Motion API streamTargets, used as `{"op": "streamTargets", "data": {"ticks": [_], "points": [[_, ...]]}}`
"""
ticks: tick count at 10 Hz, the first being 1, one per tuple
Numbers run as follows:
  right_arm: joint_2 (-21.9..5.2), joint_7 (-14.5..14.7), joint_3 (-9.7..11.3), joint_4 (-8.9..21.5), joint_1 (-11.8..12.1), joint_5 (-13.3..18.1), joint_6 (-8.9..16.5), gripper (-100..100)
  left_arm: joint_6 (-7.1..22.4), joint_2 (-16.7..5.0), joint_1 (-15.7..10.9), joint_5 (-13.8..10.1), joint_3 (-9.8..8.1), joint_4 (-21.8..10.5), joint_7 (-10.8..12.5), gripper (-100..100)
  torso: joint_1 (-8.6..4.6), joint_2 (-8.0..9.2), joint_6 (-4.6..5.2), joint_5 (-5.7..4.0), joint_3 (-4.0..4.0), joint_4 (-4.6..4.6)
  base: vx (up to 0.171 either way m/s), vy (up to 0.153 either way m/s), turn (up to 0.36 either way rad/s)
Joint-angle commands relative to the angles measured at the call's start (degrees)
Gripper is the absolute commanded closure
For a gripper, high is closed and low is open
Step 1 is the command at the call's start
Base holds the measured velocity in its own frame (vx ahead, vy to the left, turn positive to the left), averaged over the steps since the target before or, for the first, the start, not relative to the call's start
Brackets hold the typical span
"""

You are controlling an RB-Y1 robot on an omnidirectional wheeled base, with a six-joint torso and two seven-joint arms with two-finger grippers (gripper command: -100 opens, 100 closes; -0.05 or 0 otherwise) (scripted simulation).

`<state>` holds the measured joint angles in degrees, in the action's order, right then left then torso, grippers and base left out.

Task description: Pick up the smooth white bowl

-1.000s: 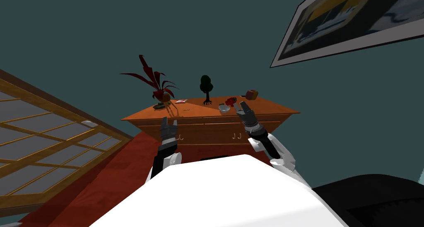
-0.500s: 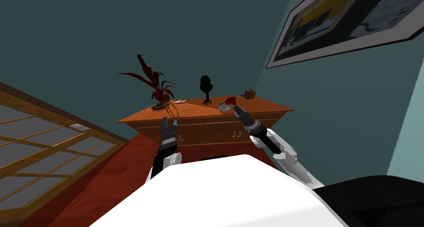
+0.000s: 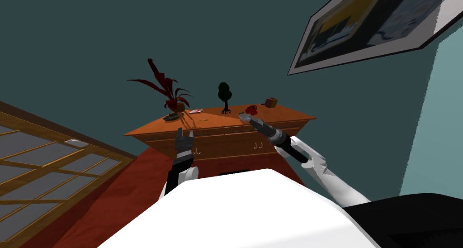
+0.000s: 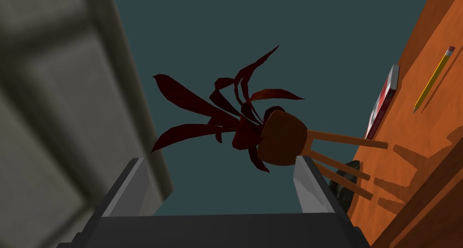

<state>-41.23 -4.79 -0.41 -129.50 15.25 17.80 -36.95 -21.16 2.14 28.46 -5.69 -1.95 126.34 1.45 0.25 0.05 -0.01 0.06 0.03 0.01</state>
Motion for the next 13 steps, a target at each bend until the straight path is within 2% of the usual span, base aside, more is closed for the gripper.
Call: {"op": "streamTargets", "data": {"ticks": [1,2,3,4,5,6,7,8,9,10,11,12,13], "points": [[-1.8,0.0,-0.1,0.0,-0.2,0.3,0.1,-100,0.0,0.0,0.0,0.0,0.0,0.0,0.0,0,0.0,0.0,0.0,0.0,0.0,0.0,-0.006,0.029,0.013],[-4.0,0.4,0.0,0.7,-1.5,2.6,-0.1,-100,0.0,0.0,0.0,0.0,0.0,0.0,0.0,0,-0.11,-0.05,0.0,-0.02,-0.03,-0.01,-0.009,0.037,-0.088],[-5.7,0.4,0.0,0.7,-1.5,2.6,-0.1,-100,0.0,0.0,0.0,0.0,-0.01,0.0,0.0,0,-0.1,-0.05,0.02,-0.03,-0.03,-0.01,-0.012,0.05,-0.059],[-7.5,0.9,0.0,1.4,-2.8,5.0,-0.3,-100,0.0,0.0,0.0,0.0,0.0,0.0,0.0,0,-0.07,-0.05,0.0,-0.02,-0.03,-0.01,-0.018,0.066,-0.099],[-9.2,0.9,0.0,1.4,-2.8,5.0,-0.3,-100,0.0,0.0,0.0,0.0,0.0,0.0,0.0,0,-0.01,-0.03,0.01,-0.01,-0.02,-0.01,-0.018,0.062,-0.048],[-9.8,0.9,0.0,1.4,-2.8,5.0,-0.3,-100,0.0,0.0,0.0,0.0,0.0,0.0,0.0,0,-0.01,-0.03,0.0,0.0,-0.02,-0.01,-0.005,0.027,0.012],[-12.1,1.3,0.1,2.1,-4.1,7.4,-0.5,-100,0.0,0.0,0.0,0.0,0.0,0.0,0.0,0,-0.11,-0.06,0.0,-0.03,-0.04,-0.01,0.001,0.04,-0.076],[-13.6,1.3,0.1,2.1,-4.1,7.4,-0.5,-100,0.0,0.0,0.0,0.0,0.0,0.0,0.0,0,-0.09,-0.09,0.01,-0.03,-0.05,-0.02,-0.003,0.049,-0.057],[-15.5,1.8,0.3,2.9,-5.2,9.8,-0.6,-100,0.0,0.0,0.0,0.0,0.0,0.0,0.0,0,-0.07,-0.09,0.0,-0.02,-0.05,-0.02,-0.001,0.06,-0.077],[-17.2,1.8,0.3,2.9,-5.2,9.8,-0.6,-100,0.0,0.0,0.0,0.0,0.0,0.0,0.0,0,-0.02,-0.1,0.01,-0.01,-0.06,-0.02,-0.006,0.055,-0.035],[-19.0,2.1,0.4,3.7,-6.4,12.2,-0.7,-100,0.0,0.0,0.0,0.0,0.0,0.0,0.0,0,-0.03,-0.08,0.0,-0.01,-0.05,-0.02,-0.012,0.057,-0.063],[-20.9,2.1,0.4,3.7,-6.4,12.2,-0.7,-100,0.0,0.0,0.0,0.0,0.0,0.0,0.0,0,-0.02,-0.06,0.01,-0.01,-0.04,-0.02,-0.005,0.048,-0.034],[-21.3,2.1,0.4,3.7,-6.4,12.2,-0.7,-100,0.0,0.0,0.0,0.0,0.0,0.0,0.0,0,-0.05,-0.08,0.0,-0.02,-0.05,-0.02,0.0,0.023,0.008]]}}
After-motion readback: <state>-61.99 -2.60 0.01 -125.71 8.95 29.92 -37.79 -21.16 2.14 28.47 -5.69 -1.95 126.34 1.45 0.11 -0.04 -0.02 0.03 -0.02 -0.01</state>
